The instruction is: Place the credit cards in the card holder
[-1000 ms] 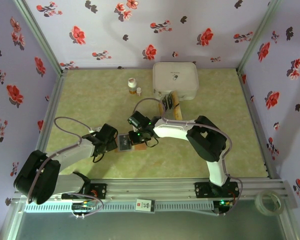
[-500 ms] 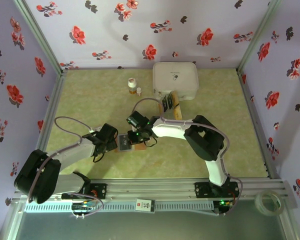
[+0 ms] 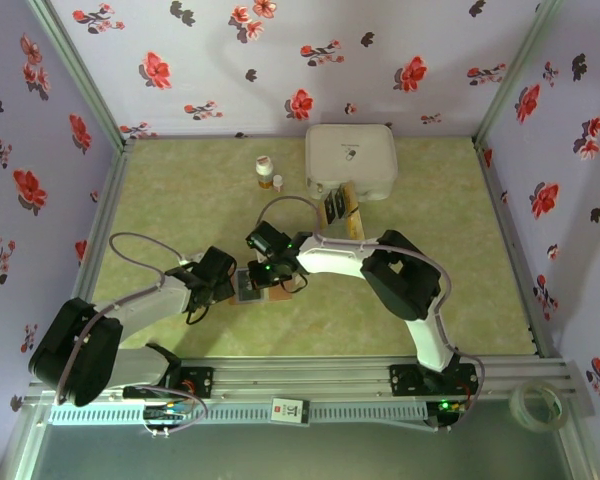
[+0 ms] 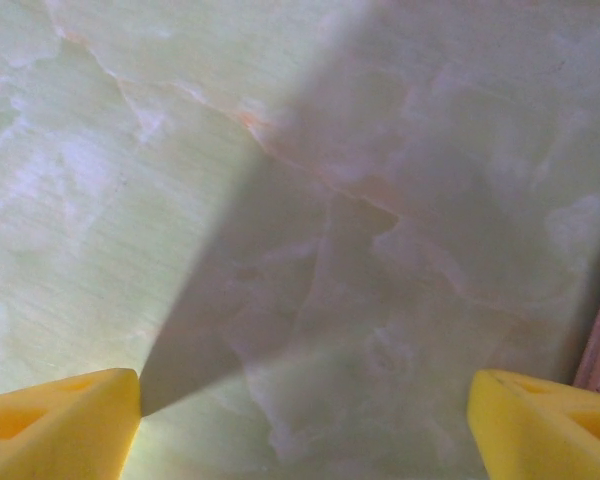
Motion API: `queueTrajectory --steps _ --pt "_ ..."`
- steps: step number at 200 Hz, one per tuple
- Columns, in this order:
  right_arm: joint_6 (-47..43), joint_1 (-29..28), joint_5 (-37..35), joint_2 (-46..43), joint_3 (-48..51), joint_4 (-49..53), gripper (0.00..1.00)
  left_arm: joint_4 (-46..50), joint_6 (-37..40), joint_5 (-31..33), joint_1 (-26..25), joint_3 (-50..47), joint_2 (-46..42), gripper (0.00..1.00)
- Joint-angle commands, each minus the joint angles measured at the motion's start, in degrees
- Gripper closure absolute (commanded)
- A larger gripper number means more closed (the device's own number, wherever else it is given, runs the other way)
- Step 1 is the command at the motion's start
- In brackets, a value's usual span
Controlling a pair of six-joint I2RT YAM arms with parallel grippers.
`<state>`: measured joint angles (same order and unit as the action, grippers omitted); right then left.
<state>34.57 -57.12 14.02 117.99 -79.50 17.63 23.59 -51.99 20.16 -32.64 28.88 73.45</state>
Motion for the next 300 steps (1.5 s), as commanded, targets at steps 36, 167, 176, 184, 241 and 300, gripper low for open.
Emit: queueTrajectory --steps 36,167,176,184,241,300 --pt "-0.5 -0.5 -1.1 -1.5 -1.5 2.1 1.00 -6.7 0.4 -3.9 0.2 -2.6 4.1 0.15" --pt "0.4 1.6 -2.1 -2.9 4.3 -0.3 1.00 -6.7 0.5 -4.0 0.2 -2.6 4.2 0.15" --pt "0.5 1.6 -1.7 -2.6 4.1 -0.5 1.00 -6.8 0.5 -3.9 0.2 -2.6 4.2 0.15" --pt "0.6 1.5 -1.5 -2.4 3.9 -0.6 1.00 -6.7 0.5 -4.0 0.2 -2.6 4.2 0.15" --pt "0.6 0.3 -0.2 0.0 1.3 -0.2 1.00 -6.9 0.7 -4.1 0.1 -2.6 4.2 0.15" --pt "0.5 -0.5 0.2 1.4 -0.9 0.9 1.00 -7.1 0.8 -4.2 0.1 -2.5 4.5 0.15"
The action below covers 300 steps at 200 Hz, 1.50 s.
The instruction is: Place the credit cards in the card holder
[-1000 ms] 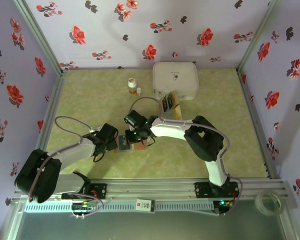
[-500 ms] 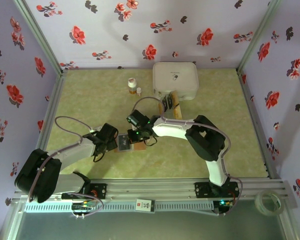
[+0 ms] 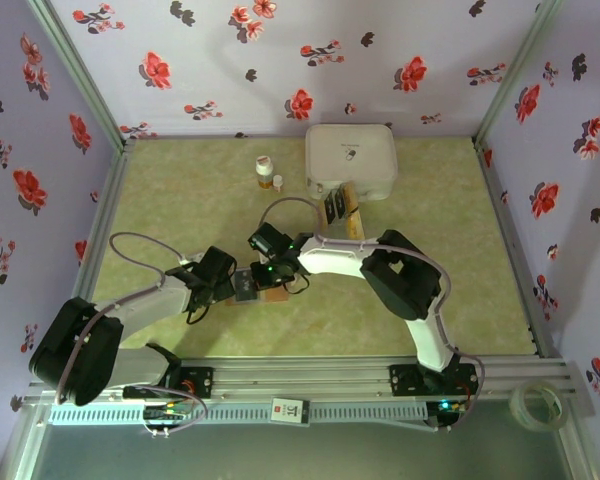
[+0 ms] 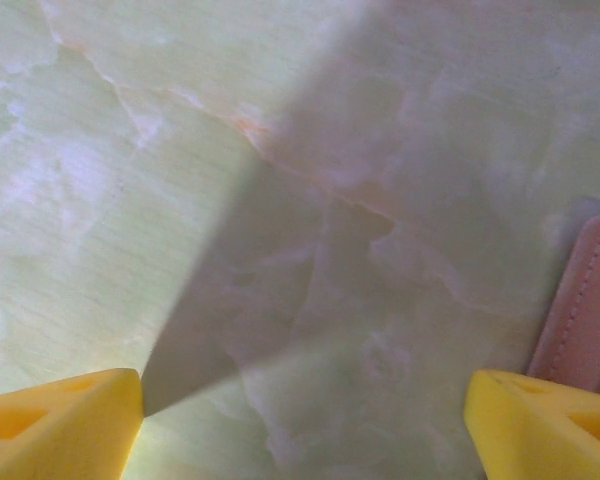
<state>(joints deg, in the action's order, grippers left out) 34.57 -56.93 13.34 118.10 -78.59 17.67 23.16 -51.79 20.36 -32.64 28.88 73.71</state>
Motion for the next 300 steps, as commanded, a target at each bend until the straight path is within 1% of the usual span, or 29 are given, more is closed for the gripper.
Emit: queueTrajectory --steps 1,62,91,122,143,184,200,214,238,257,276,300 --pt "0.5 -0.8 0.8 1.4 -1.9 0.9 1.00 -6.7 0.6 -4.4 0.1 -2.5 4.2 0.15" --pt "-0.5 -1.5 1.2 2.0 -4.4 2.9 1.00 -6.5 0.6 -4.4 -0.1 -2.6 4.0 0.16" --pt "-1.7 -1.3 -0.8 -0.9 -4.1 5.2 0.99 -5.1 0.8 -4.3 0.0 -2.0 3.0 0.14" --pt "-2.5 -0.5 -2.1 -5.7 -2.5 6.7 0.88 -1.8 1.3 -3.3 0.4 -0.8 -0.1 0.11" --pt "-2.6 0.6 -3.3 -9.7 0.0 7.1 0.78 1.1 2.0 -2.5 0.9 0.3 -3.3 0.08" --pt "-2.6 2.9 -7.4 -17.5 7.5 7.2 0.60 6.3 4.1 -1.8 2.6 2.8 -10.5 0.02" --pt "-2.6 4.0 -9.1 -19.8 10.5 7.1 0.54 6.7 5.9 -2.0 2.7 3.7 -12.7 0.00" --pt "-2.2 5.1 -10.3 -21.3 13.1 6.7 0.50 5.2 8.2 -4.1 2.8 3.9 -14.5 0.00" --pt "-1.6 7.0 -10.0 -21.9 16.4 4.6 0.48 1.7 11.3 -10.1 2.7 4.2 -14.2 0.00" --pt "-1.7 7.5 -9.1 -20.6 17.2 3.7 0.48 -1.4 11.8 -14.1 2.7 3.9 -12.2 0.00" --pt "-1.6 7.6 -8.2 -19.2 17.3 2.6 0.52 -4.8 11.9 -16.6 2.3 2.9 -10.6 0.00" --pt "-1.5 7.6 -7.7 -18.4 18.0 1.5 0.60 -8.5 12.1 -18.6 1.7 1.9 -9.6 0.00"
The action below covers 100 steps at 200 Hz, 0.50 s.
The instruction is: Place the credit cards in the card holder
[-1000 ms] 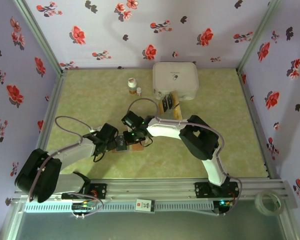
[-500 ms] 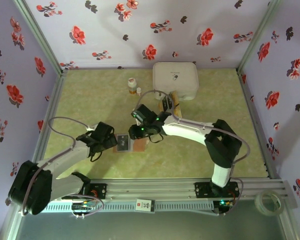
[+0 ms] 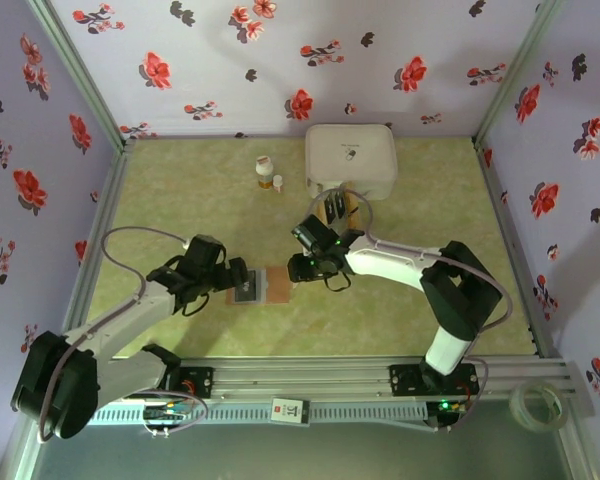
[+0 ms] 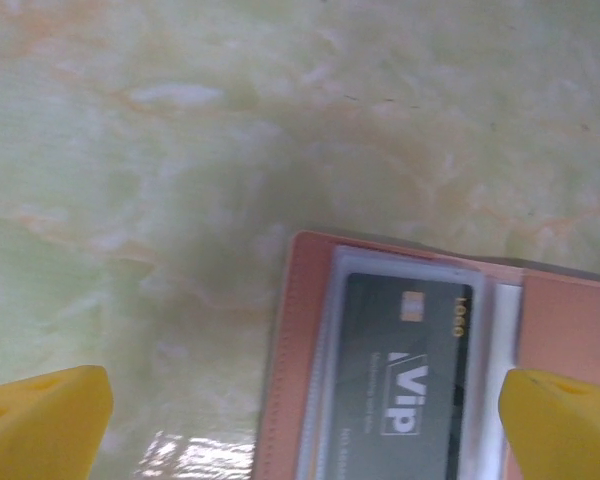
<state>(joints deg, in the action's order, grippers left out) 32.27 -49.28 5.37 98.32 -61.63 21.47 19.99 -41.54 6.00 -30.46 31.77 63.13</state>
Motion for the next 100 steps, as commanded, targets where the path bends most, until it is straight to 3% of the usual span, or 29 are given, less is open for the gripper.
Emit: queueTrajectory --steps 1,24,78,100 --pt "0.8 -0.1 0.3 1.5 1.0 -2.3 0.60 -5.4 1.9 -4.3 -0.5 -1.1 1.0 0.00" --pt "0.9 0.0 0.7 2.0 1.4 -2.8 0.68 -7.6 2.2 -5.3 -0.9 -1.6 1.7 0.00" --pt "1.8 0.0 1.6 1.2 3.4 -4.0 0.69 -10.6 2.1 -5.9 -1.7 -2.2 4.5 0.00" --pt "2.1 0.0 1.8 0.7 4.2 -4.4 0.76 -11.6 2.2 -6.0 -2.1 -2.3 5.7 0.00"
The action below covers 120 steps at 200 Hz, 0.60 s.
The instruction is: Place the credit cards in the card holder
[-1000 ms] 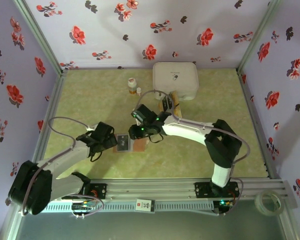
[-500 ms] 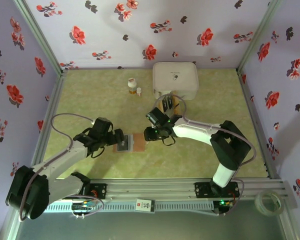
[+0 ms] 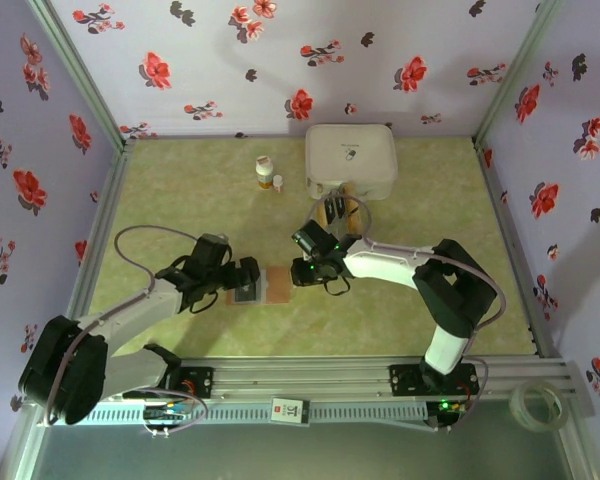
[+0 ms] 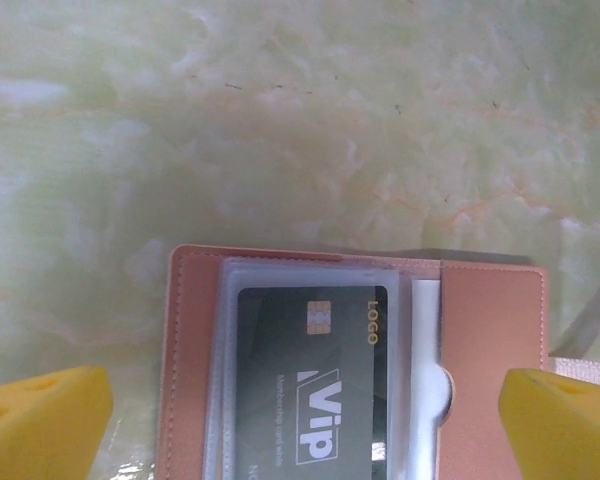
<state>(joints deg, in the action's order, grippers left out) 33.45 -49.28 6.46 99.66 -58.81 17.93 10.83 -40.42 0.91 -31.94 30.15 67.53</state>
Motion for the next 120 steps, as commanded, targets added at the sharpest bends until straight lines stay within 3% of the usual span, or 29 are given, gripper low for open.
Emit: queueTrajectory --steps 1,34,120 --pt "0.9 0.0 0.7 -0.6 1.4 -0.9 0.77 -2.5 1.1 -0.9 -0.6 -0.7 1.3 0.00" --pt "1.2 0.0 1.7 -0.1 1.8 -2.2 0.92 -3.6 1.0 -0.9 -0.9 -0.7 3.3 0.00" --pt "1.8 0.0 3.3 1.3 1.2 -3.7 0.96 -3.6 0.6 2.8 -1.0 -1.4 6.0 0.00"
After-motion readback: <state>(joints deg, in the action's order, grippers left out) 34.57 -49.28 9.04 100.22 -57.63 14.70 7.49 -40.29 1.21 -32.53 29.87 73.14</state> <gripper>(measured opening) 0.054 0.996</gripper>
